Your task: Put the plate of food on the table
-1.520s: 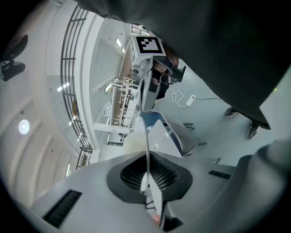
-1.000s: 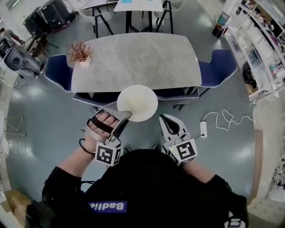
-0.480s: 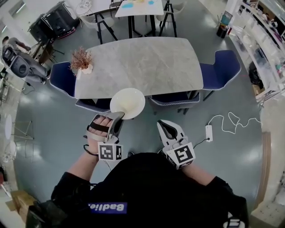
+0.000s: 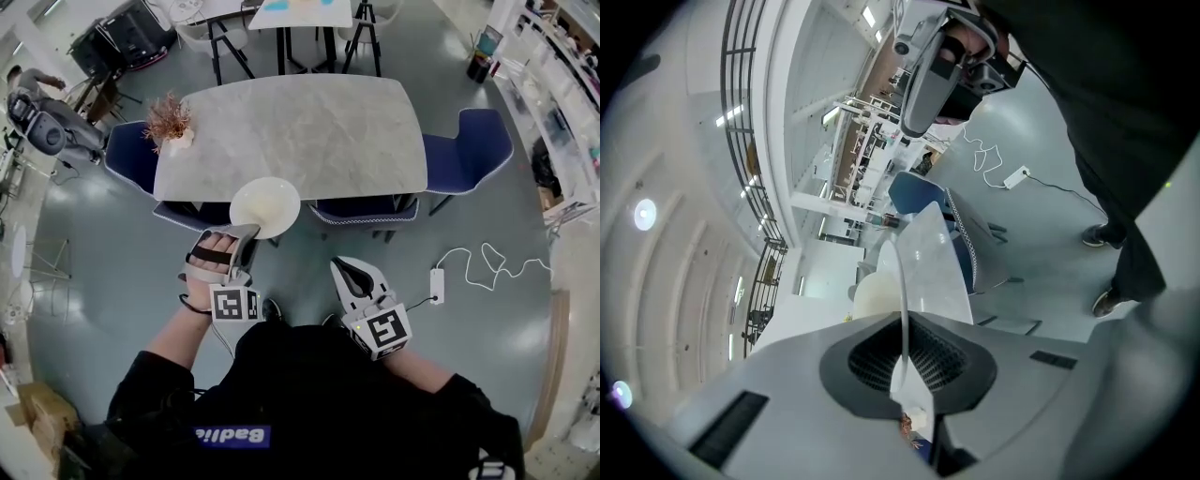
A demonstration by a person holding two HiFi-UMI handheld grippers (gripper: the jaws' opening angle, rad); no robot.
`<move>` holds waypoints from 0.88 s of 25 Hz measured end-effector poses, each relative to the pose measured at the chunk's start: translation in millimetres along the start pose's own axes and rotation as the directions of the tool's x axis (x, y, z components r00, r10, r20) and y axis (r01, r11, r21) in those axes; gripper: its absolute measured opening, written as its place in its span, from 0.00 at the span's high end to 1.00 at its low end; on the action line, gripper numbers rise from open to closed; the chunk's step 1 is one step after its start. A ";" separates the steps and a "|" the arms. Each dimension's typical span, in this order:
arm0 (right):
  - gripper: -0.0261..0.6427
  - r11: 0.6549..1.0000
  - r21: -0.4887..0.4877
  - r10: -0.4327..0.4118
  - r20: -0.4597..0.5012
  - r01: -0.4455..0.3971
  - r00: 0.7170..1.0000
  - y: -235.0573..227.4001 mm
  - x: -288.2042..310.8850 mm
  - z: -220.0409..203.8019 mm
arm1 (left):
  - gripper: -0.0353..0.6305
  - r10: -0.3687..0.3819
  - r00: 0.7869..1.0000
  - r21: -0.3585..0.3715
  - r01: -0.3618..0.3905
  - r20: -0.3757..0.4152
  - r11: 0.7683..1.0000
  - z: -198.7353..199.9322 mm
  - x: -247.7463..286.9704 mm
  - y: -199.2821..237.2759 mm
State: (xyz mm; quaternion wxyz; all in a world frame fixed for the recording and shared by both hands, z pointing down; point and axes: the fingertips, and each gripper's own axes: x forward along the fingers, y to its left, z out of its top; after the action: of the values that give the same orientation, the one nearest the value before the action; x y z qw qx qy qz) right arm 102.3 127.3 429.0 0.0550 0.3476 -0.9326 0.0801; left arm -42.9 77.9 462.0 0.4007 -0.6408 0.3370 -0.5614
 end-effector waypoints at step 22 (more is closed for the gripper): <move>0.94 0.989 -0.019 -0.150 -0.064 0.150 0.987 -59.0 122.1 19.6 | 0.92 -0.028 0.995 0.066 0.022 0.097 0.998 -84.2 137.3 47.8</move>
State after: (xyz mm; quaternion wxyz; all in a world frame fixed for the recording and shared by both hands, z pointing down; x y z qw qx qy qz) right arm 48.3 1.6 435.6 0.0938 0.4136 -0.9020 0.0807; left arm -105.8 -76.2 485.2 0.4303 -0.6583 0.2907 -0.5449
